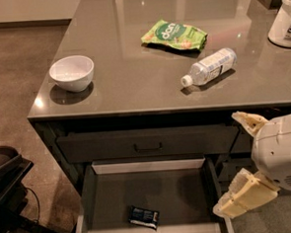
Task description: Pick rxbar blueberry from middle drawer and place on counter
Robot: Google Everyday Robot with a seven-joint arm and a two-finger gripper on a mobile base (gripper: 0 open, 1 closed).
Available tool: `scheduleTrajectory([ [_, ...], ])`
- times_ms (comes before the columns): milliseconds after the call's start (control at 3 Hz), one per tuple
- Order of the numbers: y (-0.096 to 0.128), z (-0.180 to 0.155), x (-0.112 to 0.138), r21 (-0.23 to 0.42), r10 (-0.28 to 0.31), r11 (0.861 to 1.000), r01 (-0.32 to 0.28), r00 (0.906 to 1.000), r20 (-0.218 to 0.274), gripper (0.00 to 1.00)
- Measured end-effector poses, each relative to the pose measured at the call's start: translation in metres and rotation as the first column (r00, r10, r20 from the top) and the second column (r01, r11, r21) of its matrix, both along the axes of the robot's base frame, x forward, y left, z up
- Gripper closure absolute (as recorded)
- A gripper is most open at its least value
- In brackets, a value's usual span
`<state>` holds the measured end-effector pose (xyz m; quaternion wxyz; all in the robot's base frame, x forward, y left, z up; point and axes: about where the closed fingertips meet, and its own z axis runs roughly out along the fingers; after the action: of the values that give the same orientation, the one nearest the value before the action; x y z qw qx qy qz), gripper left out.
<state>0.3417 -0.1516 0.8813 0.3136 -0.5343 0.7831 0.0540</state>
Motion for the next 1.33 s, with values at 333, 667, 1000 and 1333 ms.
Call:
scheduleTrajectory([
  [333, 0.006, -0.018, -0.005, 0.058, -0.016, 0.998, 0.016, 0.9998, 0.012, 0.00],
  [667, 0.024, -0.096, -0.014, 0.190, -0.040, 0.981, 0.041, 0.9992, -0.009, 0.00],
  [1000, 0.049, -0.141, -0.022, 0.258, -0.028, 0.966, 0.035, 0.9991, -0.032, 0.00],
  [1333, 0.050, -0.140, -0.022, 0.255, -0.025, 0.966, 0.032, 0.9992, -0.030, 0.00],
])
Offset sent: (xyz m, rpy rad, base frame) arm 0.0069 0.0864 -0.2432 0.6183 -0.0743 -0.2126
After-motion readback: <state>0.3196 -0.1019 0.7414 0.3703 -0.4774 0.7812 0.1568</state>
